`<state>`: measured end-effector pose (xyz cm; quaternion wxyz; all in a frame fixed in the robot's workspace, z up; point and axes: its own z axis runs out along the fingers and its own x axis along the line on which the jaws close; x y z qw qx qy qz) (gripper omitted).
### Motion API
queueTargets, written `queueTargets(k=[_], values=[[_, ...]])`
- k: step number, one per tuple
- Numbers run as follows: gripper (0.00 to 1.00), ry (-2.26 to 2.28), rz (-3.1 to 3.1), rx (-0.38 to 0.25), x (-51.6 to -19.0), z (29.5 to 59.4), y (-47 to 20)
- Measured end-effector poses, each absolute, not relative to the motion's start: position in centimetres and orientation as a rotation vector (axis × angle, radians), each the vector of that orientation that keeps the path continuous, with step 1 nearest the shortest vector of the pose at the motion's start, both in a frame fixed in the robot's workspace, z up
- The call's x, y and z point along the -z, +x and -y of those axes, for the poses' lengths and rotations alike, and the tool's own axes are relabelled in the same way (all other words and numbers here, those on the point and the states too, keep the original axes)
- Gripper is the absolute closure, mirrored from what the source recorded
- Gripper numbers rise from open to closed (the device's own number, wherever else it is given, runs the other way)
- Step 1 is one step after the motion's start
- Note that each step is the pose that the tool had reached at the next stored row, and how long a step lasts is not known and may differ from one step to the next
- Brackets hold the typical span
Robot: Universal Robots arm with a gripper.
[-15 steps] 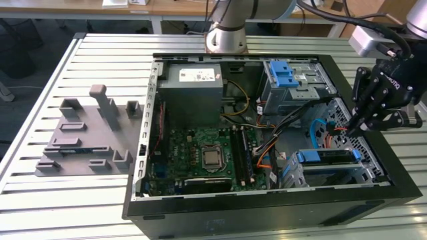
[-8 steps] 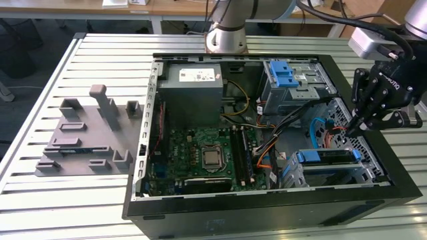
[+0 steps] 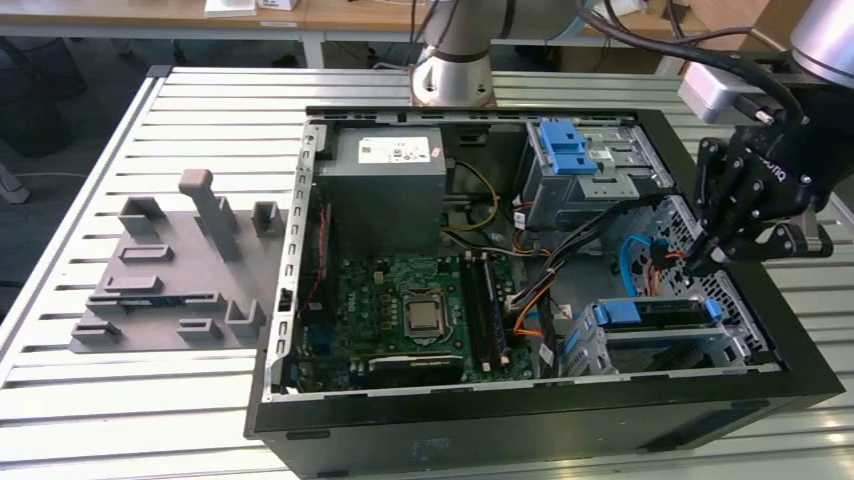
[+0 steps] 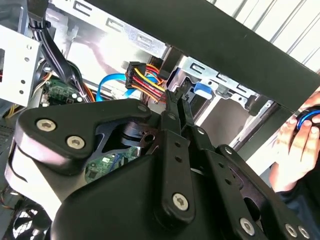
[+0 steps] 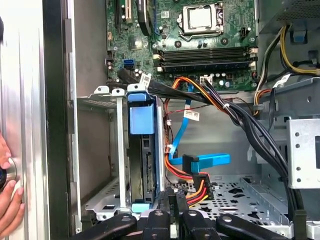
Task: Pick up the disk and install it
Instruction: 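Insert the first disk wire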
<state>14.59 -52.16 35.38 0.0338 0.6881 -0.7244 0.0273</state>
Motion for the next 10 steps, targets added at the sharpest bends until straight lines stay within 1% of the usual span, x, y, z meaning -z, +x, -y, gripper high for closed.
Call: queueTargets(k=[7, 8, 10], values=[[0.84, 2.138, 2.252, -0.131, -35.4, 52.3, 13.7], [0.84, 2.141, 2.256, -0.133, -35.4, 52.3, 13.5], [0.84, 2.153, 2.269, -0.111, -35.3, 52.4, 13.2]])
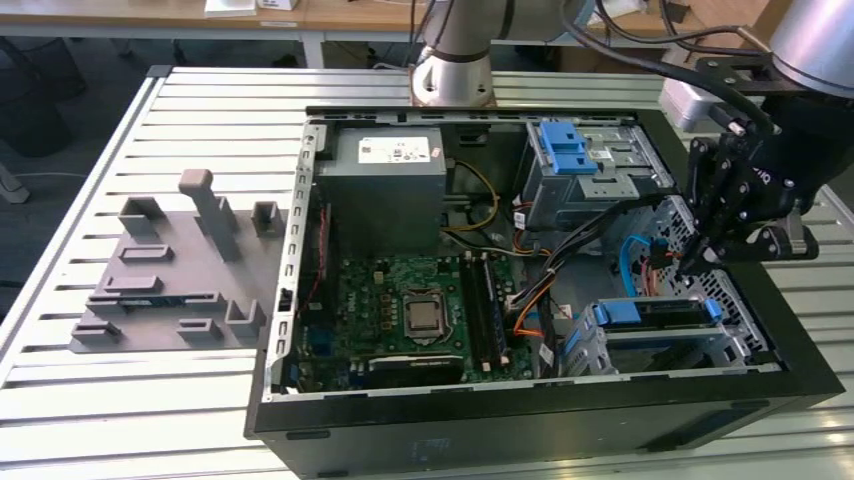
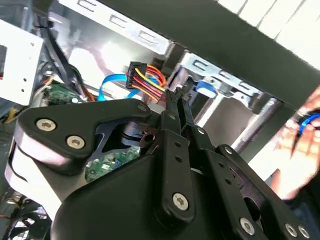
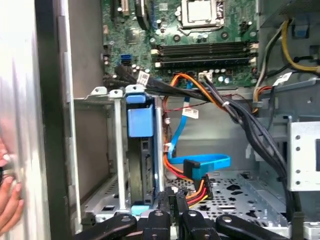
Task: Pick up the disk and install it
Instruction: 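Insert the first disk wire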
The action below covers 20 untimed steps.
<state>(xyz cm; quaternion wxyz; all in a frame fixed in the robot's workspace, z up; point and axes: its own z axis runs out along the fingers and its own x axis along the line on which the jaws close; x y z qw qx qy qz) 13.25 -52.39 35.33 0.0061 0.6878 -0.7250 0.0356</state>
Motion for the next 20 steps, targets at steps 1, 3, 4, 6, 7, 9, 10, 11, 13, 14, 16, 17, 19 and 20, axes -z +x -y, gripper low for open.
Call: queueTargets(k=[1, 3, 4, 6, 7, 9, 10, 11, 13, 14, 16, 17, 19, 20], values=[[0.84, 2.158, 2.275, -0.100, -35.3, 52.4, 13.1], [0.84, 2.165, 2.283, -0.091, -35.2, 52.6, 13.0], [0.84, 2.167, 2.284, -0.094, -35.2, 52.8, 12.9], [0.84, 2.172, 2.287, -0.103, -35.2, 53.0, 12.8], [0.84, 2.175, 2.289, -0.108, -35.2, 53.0, 12.7], [0.84, 2.182, 2.291, -0.118, -35.2, 53.1, 12.6], [0.84, 2.185, 2.293, -0.123, -35.2, 53.1, 12.4], [0.84, 2.188, 2.294, -0.128, -35.2, 53.1, 12.3], [0.84, 2.192, 2.299, -0.135, -35.1, 53.3, 12.1], [0.84, 2.194, 2.300, -0.137, -35.1, 53.4, 12.0], [0.84, 2.197, 2.302, -0.139, -35.0, 53.8, 11.9], [0.84, 2.198, 2.303, -0.139, -35.0, 54.0, 11.8], [0.84, 2.200, 2.305, -0.139, -35.0, 54.4, 11.8], [0.84, 2.200, 2.305, -0.139, -35.0, 54.4, 11.8]])
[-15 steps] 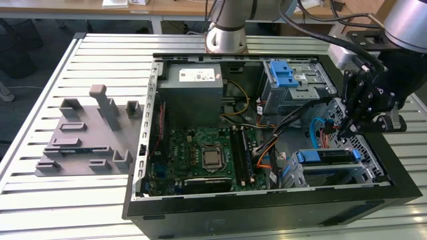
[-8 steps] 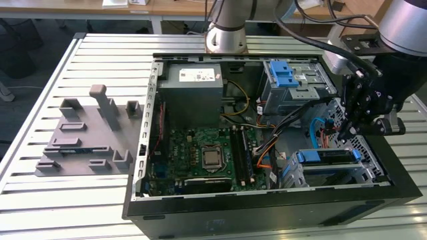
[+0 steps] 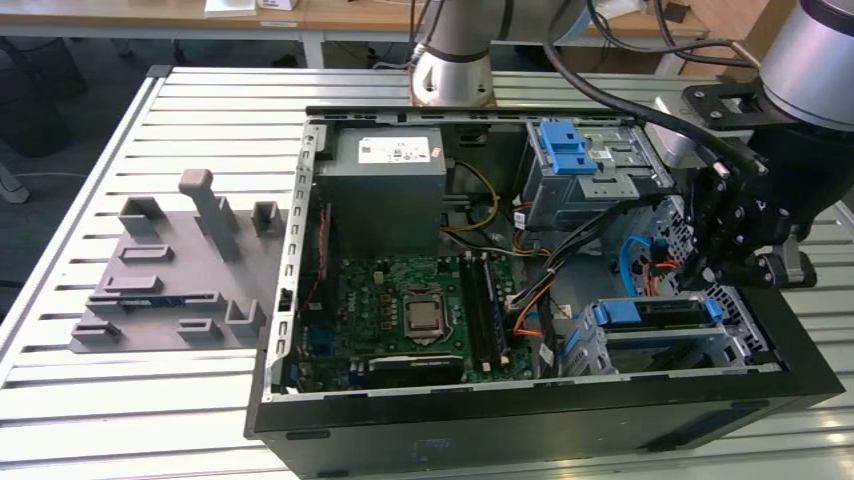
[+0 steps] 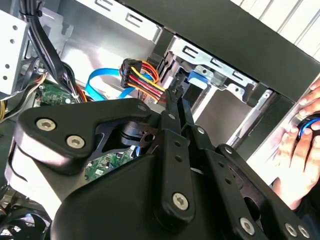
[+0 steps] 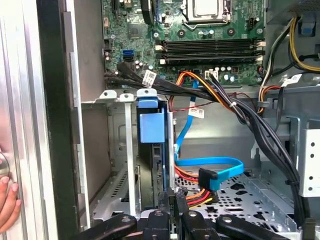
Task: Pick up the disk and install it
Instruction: 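Insert the first disk wire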
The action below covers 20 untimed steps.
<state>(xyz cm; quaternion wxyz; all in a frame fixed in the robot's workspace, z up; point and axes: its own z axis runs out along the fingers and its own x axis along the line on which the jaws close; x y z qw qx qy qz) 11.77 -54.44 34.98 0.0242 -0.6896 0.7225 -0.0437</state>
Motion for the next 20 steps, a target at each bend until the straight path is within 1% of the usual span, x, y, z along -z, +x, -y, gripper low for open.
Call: queueTargets(k=[14, 20], values=[[0.84, -2.120, -2.223, 0.132, -34.64, 55.23, 11.55], [0.84, -2.112, -2.215, 0.142, -34.23, 55.24, 11.18]])
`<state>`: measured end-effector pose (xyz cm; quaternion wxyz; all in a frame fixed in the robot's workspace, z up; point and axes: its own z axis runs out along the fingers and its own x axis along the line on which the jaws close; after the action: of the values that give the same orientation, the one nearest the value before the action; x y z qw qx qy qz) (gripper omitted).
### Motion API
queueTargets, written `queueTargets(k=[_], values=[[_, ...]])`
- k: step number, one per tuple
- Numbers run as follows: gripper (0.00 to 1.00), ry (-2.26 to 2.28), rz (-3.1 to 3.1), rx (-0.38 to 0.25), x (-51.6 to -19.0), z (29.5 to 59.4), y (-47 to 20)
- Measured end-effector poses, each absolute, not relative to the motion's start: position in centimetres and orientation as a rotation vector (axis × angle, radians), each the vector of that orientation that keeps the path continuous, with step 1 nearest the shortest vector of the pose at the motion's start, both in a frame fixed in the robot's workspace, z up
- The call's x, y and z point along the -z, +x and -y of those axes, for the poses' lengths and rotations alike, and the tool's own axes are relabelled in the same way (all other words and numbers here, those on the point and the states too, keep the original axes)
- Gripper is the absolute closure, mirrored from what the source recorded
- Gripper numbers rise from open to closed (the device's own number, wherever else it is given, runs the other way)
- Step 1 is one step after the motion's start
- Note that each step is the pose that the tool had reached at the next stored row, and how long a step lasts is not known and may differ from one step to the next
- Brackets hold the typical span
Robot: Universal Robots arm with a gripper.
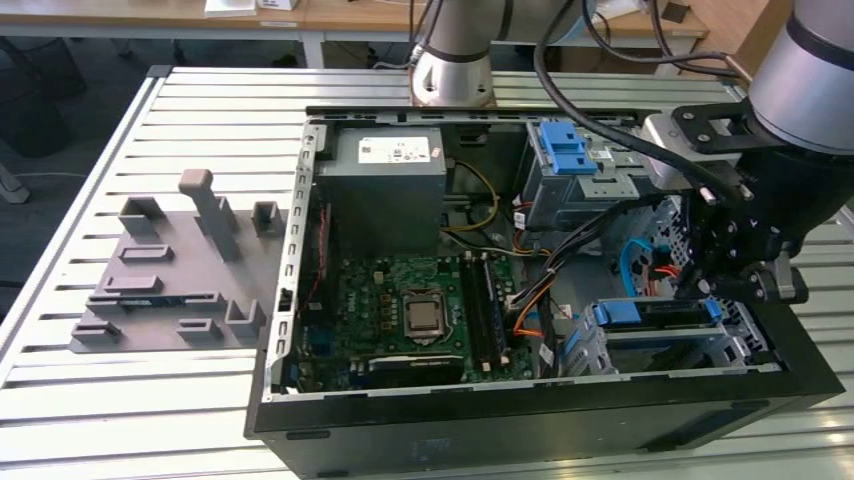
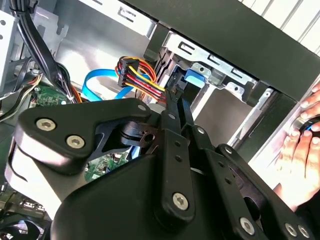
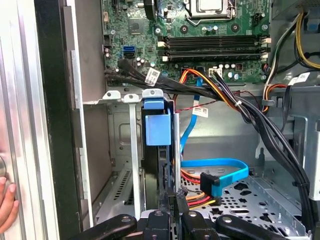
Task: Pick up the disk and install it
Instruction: 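Insert the first disk wire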
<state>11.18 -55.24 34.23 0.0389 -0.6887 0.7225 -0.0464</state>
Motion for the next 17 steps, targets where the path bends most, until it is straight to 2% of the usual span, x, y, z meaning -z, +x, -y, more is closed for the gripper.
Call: queueTargets(k=[17], values=[[0.84, -2.109, -2.211, 0.139, -33.59, 55.35, 10.89]])
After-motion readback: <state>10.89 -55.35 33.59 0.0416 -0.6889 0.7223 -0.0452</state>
